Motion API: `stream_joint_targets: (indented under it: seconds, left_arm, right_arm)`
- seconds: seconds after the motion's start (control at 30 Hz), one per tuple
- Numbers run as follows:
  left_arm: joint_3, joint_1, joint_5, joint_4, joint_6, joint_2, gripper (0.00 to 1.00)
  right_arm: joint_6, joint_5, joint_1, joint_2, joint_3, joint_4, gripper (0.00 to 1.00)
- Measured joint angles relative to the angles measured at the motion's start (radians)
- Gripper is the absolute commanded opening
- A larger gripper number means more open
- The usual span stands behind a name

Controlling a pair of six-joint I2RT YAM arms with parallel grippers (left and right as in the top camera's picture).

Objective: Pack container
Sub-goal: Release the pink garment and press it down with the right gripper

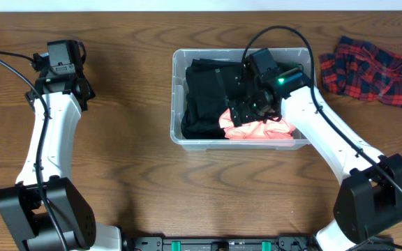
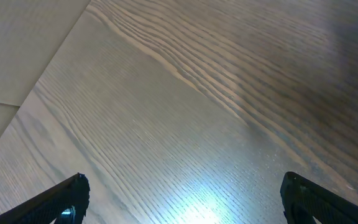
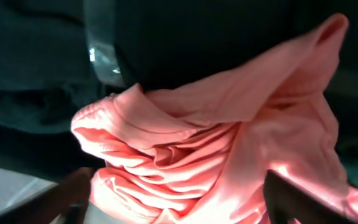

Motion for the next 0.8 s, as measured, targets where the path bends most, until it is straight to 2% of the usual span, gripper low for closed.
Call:
stream_joint_targets:
  seconds: [0.07,0.1,0.27,0.5,0.67,0.8]
  left_arm:
    - [0.000,0.000,0.000,0.000,0.000,0.000,0.98]
    - [0.000,0.000,0.000,0.000,0.000,0.000,0.98]
    - [0.000,0.000,0.000,0.000,0.000,0.000,0.98]
    - [0.000,0.000,0.000,0.000,0.000,0.000,0.98]
    - [0.000,0.000,0.000,0.000,0.000,0.000,0.98]
    - [0.000,0.000,0.000,0.000,0.000,0.000,0.98]
  right_arm:
    - [0.003,0.000,0.000,0.000,0.000,0.000,0.06]
    - [0.003,0.000,0.000,0.000,0.000,0.002,0.01]
    - [0.006,0.000,0.000,0.000,0.000,0.053,0.01]
    - [0.005,0.034,0.000,0.016,-0.003,0.115,0.13]
    - [0.006,0.061,0.000,0.077,-0.004,0.136,0.17]
    - [0.006,0.072,0.000,0.142,-0.004,0.143,0.15]
